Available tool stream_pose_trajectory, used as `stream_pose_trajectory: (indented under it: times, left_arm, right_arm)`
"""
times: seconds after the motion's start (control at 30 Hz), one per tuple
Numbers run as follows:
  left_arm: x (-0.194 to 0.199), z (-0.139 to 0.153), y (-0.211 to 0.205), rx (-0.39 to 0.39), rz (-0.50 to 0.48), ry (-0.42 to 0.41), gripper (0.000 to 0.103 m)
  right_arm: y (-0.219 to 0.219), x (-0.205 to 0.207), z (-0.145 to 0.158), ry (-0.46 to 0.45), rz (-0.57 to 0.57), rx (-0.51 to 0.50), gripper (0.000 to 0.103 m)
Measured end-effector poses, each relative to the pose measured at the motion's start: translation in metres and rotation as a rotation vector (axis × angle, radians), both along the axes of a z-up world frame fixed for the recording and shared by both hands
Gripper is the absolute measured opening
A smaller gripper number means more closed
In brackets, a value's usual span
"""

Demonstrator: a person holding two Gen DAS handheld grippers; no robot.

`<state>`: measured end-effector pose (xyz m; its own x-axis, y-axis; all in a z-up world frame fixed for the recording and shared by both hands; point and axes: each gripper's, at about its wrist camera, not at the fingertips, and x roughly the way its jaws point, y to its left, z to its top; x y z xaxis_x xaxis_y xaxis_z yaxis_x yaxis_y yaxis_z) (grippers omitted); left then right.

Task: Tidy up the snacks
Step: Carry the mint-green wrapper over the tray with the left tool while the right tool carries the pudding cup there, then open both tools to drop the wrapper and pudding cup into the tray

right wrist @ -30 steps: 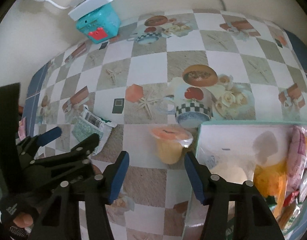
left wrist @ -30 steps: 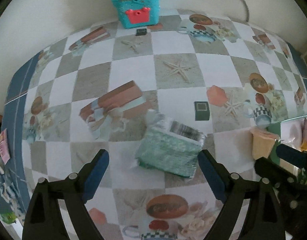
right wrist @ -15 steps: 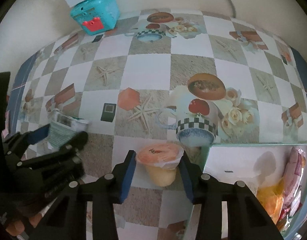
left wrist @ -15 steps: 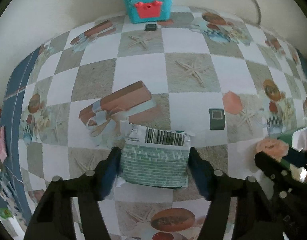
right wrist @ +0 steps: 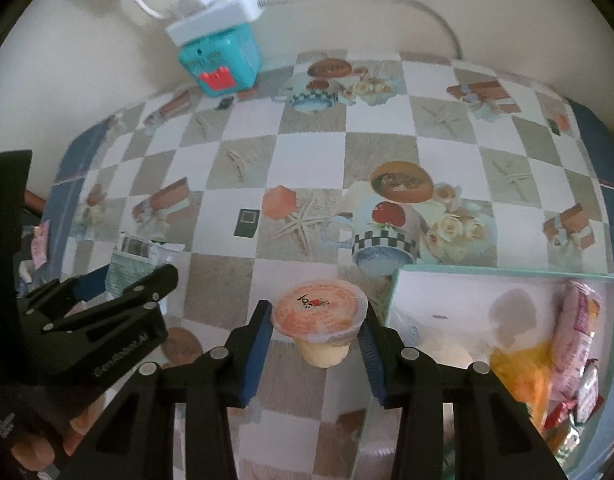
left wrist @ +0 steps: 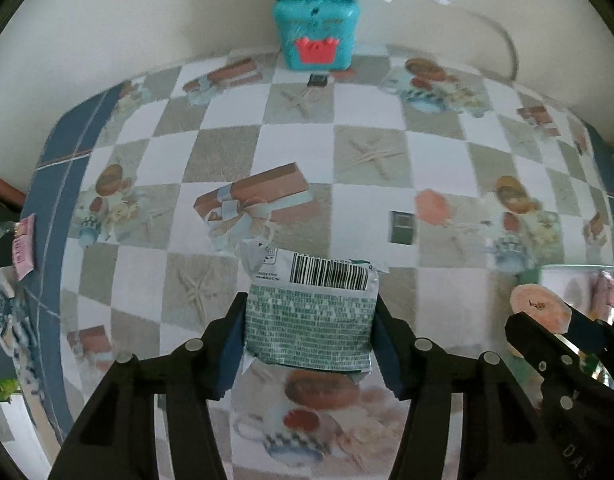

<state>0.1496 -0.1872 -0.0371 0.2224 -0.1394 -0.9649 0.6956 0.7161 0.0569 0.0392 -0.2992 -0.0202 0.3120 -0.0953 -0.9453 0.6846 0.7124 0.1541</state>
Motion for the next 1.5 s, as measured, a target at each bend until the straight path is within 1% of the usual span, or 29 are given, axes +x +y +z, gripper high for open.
stream_pose_trajectory:
  times: [0.07,0.17,0.27,0.33,0.37,0.53,0.63,0.77,0.87,1.0,1.03,1.1,1.17,1.3,1.37,1.43,1.47,1.5]
  left_arm:
    - [-0.012,0.019,-0.004,-0.021,-0.018,-0.014,0.059]
    - [-0.036,0.038,-0.017,-0.050,-0.059,-0.029,0.059]
    - [-0.065,0.053,-0.040,-0.082,-0.127,-0.025,0.059]
    - [-0.082,0.058,-0.052,-0.094,-0.167,-0.014,0.059]
    - [-0.097,0.061,-0.061,-0.100,-0.198,-0.004,0.059]
    - [-0.137,0.053,-0.099,-0.094,-0.288,0.002,0.059]
    - [-0.145,0.040,-0.117,-0.078,-0.297,0.026,0.059]
    - [-0.150,0.020,-0.140,-0.039,-0.305,0.041,0.059]
    - [-0.156,0.010,-0.154,-0.030,-0.314,0.072,0.060]
    - [-0.164,0.003,-0.163,-0.017,-0.336,0.088,0.062]
    - [-0.165,0.002,-0.163,-0.014,-0.336,0.094,0.065]
    - [-0.164,0.002,-0.161,-0.024,-0.331,0.101,0.080]
    - [-0.162,0.006,-0.156,-0.033,-0.321,0.098,0.083]
    - [-0.153,0.019,-0.138,-0.069,-0.270,0.106,0.086]
    - [-0.149,0.026,-0.123,-0.098,-0.232,0.108,0.088]
    - [-0.146,0.031,-0.108,-0.111,-0.195,0.092,0.091]
    - [-0.145,0.034,-0.096,-0.116,-0.167,0.068,0.096]
    - [-0.144,0.037,-0.085,-0.121,-0.141,0.042,0.097]
  right_arm:
    - [-0.002,-0.015,0.017,-0.031,-0.006,-0.014,0.045]
    - [-0.010,-0.035,0.033,-0.051,-0.030,-0.037,0.045]
    - [-0.025,-0.066,0.044,-0.044,-0.079,-0.067,0.045]
    - [-0.038,-0.089,0.046,-0.029,-0.120,-0.076,0.045]
    - [-0.044,-0.102,0.046,-0.021,-0.138,-0.079,0.045]
    - [-0.078,-0.160,0.040,0.032,-0.229,-0.099,0.045]
    - [-0.101,-0.193,0.032,0.064,-0.287,-0.103,0.045]
    - [-0.128,-0.222,0.021,0.123,-0.349,-0.111,0.045]
    - [-0.141,-0.231,0.009,0.148,-0.364,-0.102,0.045]
    - [-0.150,-0.229,-0.004,0.160,-0.351,-0.080,0.045]
    - [-0.148,-0.226,-0.005,0.161,-0.347,-0.076,0.046]
    - [-0.147,-0.223,-0.007,0.167,-0.340,-0.072,0.046]
    - [-0.146,-0.224,-0.008,0.169,-0.345,-0.071,0.047]
    - [-0.141,-0.226,-0.004,0.159,-0.360,-0.067,0.061]
    - [-0.133,-0.226,0.000,0.153,-0.361,-0.067,0.064]
    - [-0.125,-0.225,0.005,0.146,-0.361,-0.072,0.070]
    - [-0.117,-0.223,0.009,0.133,-0.357,-0.073,0.072]
    - [-0.111,-0.222,0.012,0.122,-0.353,-0.075,0.079]
